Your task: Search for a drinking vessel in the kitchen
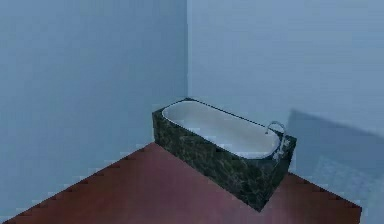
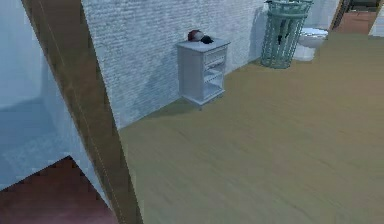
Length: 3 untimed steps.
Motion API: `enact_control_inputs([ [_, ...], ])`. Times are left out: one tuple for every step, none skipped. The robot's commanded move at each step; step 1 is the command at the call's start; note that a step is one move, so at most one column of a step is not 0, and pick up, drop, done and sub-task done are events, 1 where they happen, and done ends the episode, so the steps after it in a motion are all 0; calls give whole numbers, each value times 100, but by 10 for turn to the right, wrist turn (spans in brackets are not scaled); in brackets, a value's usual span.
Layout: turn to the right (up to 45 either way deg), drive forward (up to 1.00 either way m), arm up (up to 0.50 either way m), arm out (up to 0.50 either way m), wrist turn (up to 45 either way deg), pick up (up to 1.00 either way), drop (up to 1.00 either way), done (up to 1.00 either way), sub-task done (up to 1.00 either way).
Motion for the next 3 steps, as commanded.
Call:
enact_control_inputs([
  [0,30,0,0,0,0,0,0,0],
  [-390,0,0,0,0,0,0,0,0],
  [0,65,0,0,0,0,0,0,0],
])
